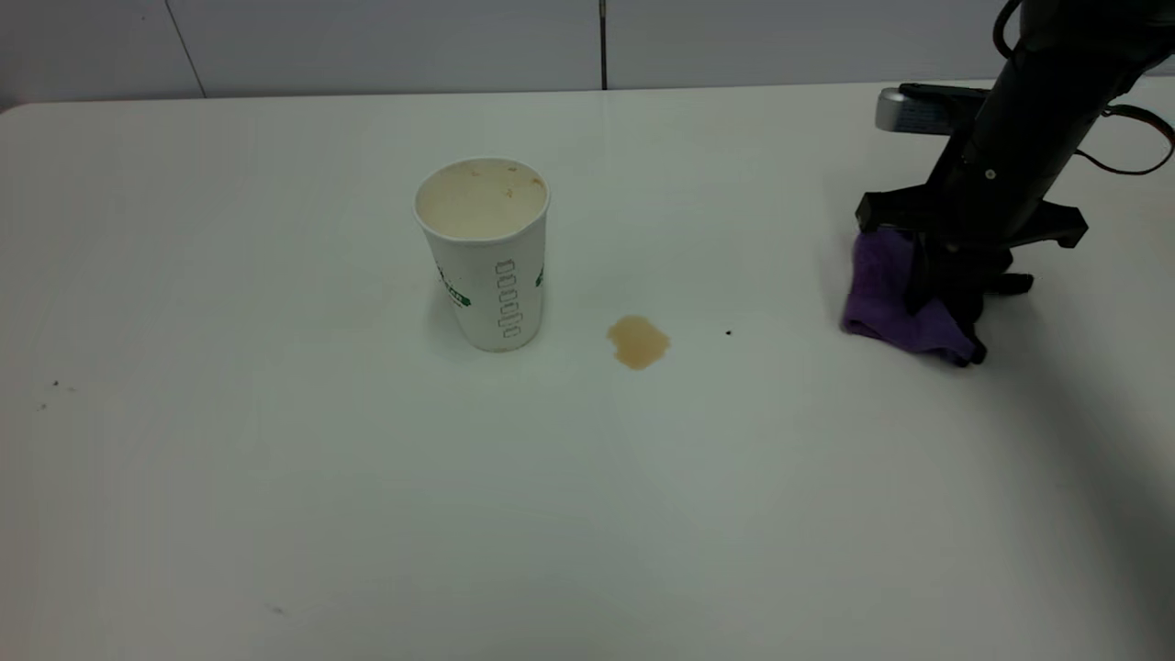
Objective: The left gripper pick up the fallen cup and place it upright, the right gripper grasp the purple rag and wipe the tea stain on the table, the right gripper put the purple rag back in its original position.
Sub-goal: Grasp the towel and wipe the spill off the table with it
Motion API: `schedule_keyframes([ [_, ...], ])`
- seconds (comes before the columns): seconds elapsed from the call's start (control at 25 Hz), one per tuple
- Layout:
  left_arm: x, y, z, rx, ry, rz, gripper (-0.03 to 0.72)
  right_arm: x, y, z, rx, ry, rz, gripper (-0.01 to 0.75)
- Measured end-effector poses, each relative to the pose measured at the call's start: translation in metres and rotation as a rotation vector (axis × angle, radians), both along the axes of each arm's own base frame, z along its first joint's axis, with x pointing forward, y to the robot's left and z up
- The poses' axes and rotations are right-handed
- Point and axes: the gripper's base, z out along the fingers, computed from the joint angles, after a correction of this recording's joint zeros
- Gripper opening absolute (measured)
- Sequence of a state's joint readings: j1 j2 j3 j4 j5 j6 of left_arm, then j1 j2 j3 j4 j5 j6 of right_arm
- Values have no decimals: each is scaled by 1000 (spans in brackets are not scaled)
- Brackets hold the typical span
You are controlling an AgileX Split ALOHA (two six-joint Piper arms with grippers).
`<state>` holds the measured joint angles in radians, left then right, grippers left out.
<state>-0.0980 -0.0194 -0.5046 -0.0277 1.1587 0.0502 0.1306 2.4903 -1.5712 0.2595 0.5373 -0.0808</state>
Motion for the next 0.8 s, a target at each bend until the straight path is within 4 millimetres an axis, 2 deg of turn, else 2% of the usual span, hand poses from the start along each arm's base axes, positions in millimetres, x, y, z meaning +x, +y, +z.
schedule_keyframes([
  [0.16, 0, 0, 0, 0, 0, 0, 448, 4, 36, 9, 50, -20, 47, 45],
  [0.36, 0, 0, 0, 0, 0, 0, 448, 4, 80, 10, 79, -41, 94, 45],
  [0.56, 0, 0, 0, 0, 0, 0, 448, 8, 103, 1, 100, -22, 123, 45],
  [0.8, 0, 0, 0, 0, 0, 0, 448, 10, 133, 2, 143, -31, 163, 45],
])
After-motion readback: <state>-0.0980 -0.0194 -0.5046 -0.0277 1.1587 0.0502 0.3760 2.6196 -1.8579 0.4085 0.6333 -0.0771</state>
